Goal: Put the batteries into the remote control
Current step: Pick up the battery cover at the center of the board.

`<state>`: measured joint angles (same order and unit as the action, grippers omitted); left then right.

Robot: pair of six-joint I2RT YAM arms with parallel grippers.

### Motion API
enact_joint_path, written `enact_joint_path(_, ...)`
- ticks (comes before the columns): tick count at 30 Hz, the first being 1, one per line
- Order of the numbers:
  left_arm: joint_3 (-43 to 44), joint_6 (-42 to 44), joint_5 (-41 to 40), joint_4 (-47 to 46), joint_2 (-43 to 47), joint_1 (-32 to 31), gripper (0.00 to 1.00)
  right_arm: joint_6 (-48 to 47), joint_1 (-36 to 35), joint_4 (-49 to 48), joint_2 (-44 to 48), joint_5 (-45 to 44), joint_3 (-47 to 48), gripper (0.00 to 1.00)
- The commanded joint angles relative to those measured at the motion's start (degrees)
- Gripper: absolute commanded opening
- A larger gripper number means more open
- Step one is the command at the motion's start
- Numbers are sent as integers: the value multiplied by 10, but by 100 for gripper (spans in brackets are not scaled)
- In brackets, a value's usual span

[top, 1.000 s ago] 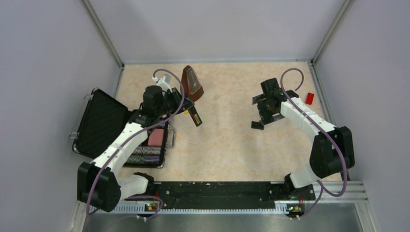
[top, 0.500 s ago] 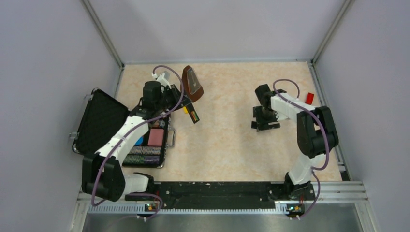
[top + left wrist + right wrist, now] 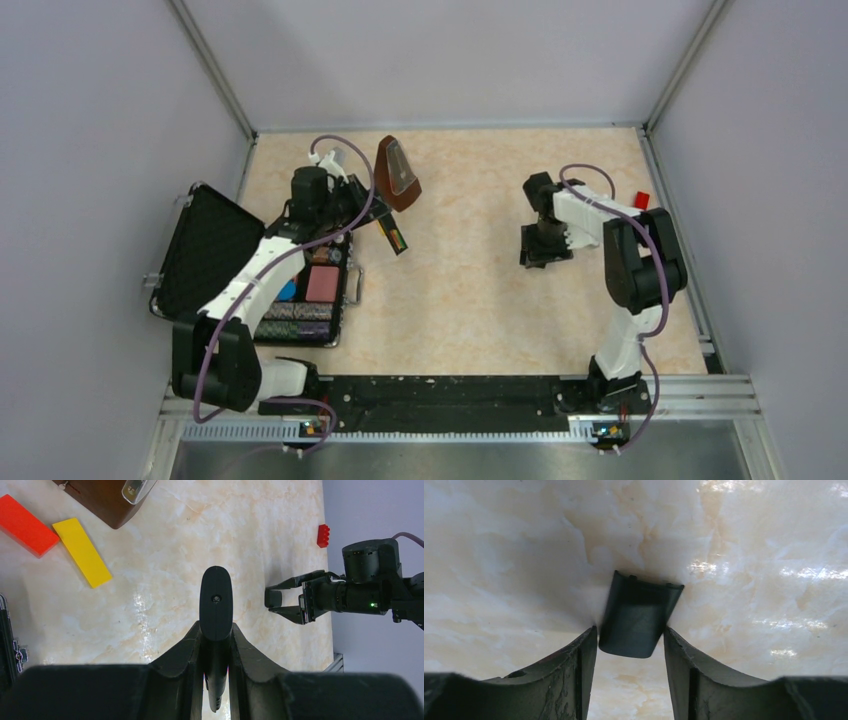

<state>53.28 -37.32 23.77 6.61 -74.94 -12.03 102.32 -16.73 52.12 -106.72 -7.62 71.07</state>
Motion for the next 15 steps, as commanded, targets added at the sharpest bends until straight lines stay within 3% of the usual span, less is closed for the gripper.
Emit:
enact_joint_path(1,19,8,8,-17,12,6,0,11,3,27,-18,10,17,44)
enact_joint_path(9,14,11,14,-13,18,10,0,-60,2,29,-15,14,28,30)
enact_joint_path(15,0,0,58,-31,12,10,0,-304,-7,14,-3,-3,87,19)
